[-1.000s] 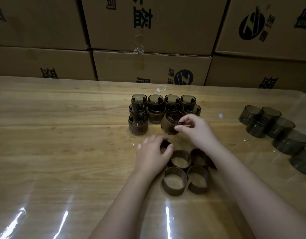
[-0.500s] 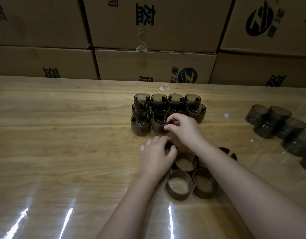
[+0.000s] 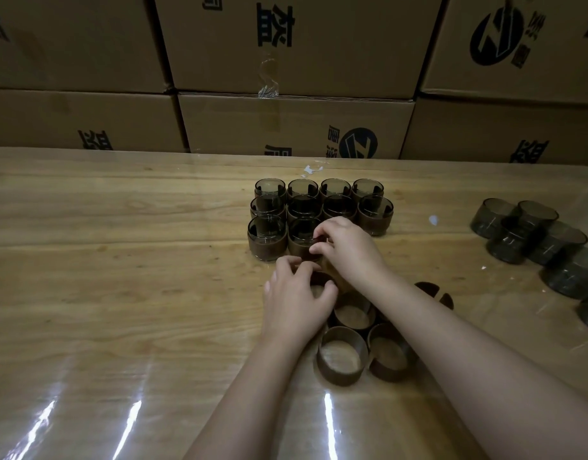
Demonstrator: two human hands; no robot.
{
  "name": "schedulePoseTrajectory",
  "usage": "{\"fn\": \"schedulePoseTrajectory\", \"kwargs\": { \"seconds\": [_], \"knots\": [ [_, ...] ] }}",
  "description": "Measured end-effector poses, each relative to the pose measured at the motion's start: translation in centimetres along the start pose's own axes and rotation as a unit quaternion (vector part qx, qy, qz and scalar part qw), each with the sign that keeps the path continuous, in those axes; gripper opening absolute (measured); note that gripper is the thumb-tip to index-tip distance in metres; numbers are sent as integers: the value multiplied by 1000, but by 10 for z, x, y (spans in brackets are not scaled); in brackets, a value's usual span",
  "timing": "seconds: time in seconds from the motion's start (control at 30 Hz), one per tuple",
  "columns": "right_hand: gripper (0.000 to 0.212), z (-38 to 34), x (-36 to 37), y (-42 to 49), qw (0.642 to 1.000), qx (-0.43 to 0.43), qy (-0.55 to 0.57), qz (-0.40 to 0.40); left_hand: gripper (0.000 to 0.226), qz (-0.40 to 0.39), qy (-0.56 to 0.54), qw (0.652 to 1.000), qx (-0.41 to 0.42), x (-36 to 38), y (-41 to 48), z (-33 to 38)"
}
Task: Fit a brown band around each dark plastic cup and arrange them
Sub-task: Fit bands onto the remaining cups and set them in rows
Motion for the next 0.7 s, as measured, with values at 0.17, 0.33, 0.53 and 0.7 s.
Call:
{"fn": "schedulePoseTrajectory", "kwargs": {
  "seconds": [0.17,0.33,0.53,0.7],
  "knots": [
    [26,2,-1,0,1000,4,22,6,41,69,10,995,-70,-16,-2,-6],
    [27,3,3,-2,1000,-8,14,18,40,113,-76,978,-161,-29,0,-22],
    [28,4,3,1,999,-11,5,33,63,73,-100,984,-125,-22,3,-20],
    [28,5,7,1,1000,-2,13,27,81,78,-127,982,-119,-22,3,-21]
  ]
}}
Point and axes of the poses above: each hand's wrist, its own y-axis towards the middle knuckle, its own x-axis out of the palm, z = x × y, the point moved 7 cm from there along y, towards the middle knuckle, and after that the axes turned 1 degree about -x, right-handed, at the moved point
